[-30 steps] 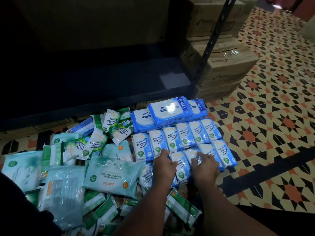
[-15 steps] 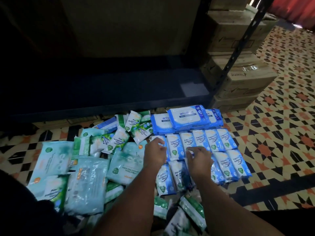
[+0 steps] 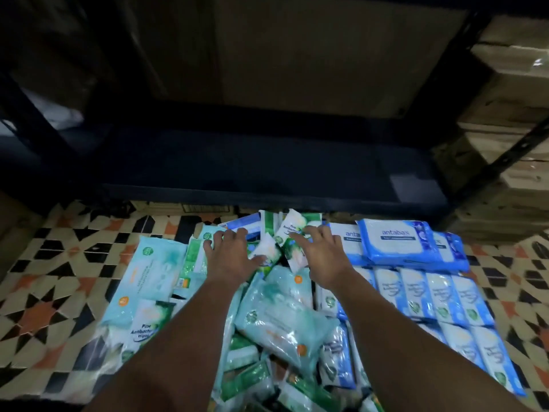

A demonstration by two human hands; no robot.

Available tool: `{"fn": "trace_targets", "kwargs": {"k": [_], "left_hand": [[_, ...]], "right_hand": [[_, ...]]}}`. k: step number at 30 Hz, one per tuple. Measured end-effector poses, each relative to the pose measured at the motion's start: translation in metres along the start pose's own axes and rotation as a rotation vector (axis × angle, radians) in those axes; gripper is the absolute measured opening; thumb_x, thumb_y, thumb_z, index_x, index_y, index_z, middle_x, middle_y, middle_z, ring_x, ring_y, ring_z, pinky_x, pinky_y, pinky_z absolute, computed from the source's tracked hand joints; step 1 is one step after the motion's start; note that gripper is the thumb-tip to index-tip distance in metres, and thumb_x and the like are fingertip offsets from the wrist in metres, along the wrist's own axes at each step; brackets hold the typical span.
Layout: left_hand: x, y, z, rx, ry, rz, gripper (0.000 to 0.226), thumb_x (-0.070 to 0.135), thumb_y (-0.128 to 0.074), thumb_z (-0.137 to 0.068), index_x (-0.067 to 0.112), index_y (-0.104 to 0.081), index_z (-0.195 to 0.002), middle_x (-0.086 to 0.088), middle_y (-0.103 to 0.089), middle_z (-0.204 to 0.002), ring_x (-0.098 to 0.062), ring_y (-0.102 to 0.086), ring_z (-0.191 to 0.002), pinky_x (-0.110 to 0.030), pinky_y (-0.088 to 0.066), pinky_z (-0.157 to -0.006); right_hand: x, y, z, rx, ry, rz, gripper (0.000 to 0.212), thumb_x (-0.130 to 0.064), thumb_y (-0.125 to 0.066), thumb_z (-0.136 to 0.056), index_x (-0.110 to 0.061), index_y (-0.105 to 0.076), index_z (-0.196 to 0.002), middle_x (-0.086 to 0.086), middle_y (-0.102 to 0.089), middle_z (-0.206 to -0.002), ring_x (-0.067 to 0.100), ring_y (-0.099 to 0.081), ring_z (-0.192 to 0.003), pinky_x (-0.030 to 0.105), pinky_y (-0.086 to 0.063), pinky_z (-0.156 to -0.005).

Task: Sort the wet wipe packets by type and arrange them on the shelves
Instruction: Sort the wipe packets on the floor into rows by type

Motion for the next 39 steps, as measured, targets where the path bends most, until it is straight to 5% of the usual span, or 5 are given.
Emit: {"fn": "trace_targets", "kwargs": {"k": [7, 17, 22, 31, 39], "left_hand": [[-0.013, -0.028, -0.018, -0.147, -0.048, -0.235, 0.105, 0.095, -0.047, -0.068, 0.027, -0.038, -0.147, -0.014, -0.034, -0.149, -0.036, -0.03, -0.137, -0.057, -0.018, -0.114], [-0.032, -0.012, -0.046, -0.35, -0.059, 0.193, 0.077, 0.071, -0.077, -0.069, 0.02, -0.058, -0.124, -0.003, -0.065, -0.119, -0.022, -0.061, -0.107, -0.038, -0.046, -0.096], [-0.068, 0.007, -0.036, -0.192, 0.128, 0.858, 0.04, 0.04, -0.085, -0.078, 0.015, -0.069, -0.104, 0.004, -0.073, -0.1, -0.012, -0.068, -0.088, -0.036, -0.054, -0.076], [-0.107, 0.029, -0.006, 0.097, 0.342, 1.199, 0.028, 0.025, -0.077, -0.089, 0.006, -0.072, -0.108, 0.002, -0.073, -0.097, -0.012, -0.067, -0.083, -0.032, -0.052, -0.076], [-0.059, 0.02, 0.006, -0.005, 0.173, 1.118, 0.027, 0.022, -0.073, -0.092, 0.008, -0.072, -0.115, -0.002, -0.075, -0.104, -0.007, -0.066, -0.086, -0.025, -0.049, -0.076]], "right_hand": [[-0.031, -0.023, -0.059, -0.117, 0.196, 0.245, 0.094, 0.002, -0.062, -0.086, -0.035, -0.014, -0.159, 0.004, 0.01, -0.168, 0.035, 0.008, -0.153, 0.056, -0.011, -0.119], [-0.03, -0.012, -0.081, -0.032, 0.272, 0.268, 0.066, -0.003, -0.069, -0.074, -0.023, -0.048, -0.133, 0.001, -0.055, -0.128, 0.028, -0.038, -0.134, 0.061, -0.004, -0.117], [0.008, 0.007, -0.089, -0.049, 0.084, -0.168, 0.063, -0.022, -0.088, -0.069, -0.033, -0.059, -0.124, -0.004, -0.056, -0.121, 0.021, -0.056, -0.112, 0.04, -0.025, -0.107], [0.089, 0.025, -0.036, 0.117, -0.431, -1.267, 0.059, -0.003, -0.093, -0.063, -0.01, -0.062, -0.113, 0.008, -0.071, -0.099, 0.022, -0.07, -0.078, 0.024, -0.054, -0.05], [0.084, -0.01, -0.001, 0.143, -0.605, -1.332, 0.081, -0.01, -0.098, -0.055, -0.017, -0.052, -0.121, 0.008, -0.064, -0.119, 0.028, -0.068, -0.1, 0.041, -0.06, -0.071]]}}
Point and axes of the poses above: each hand's wrist, its own z-axis away from the middle knuckle, its own y-axis out of the back of the hand, x = y × z, the point moved 10 cm from there along -z, towards the middle knuckle
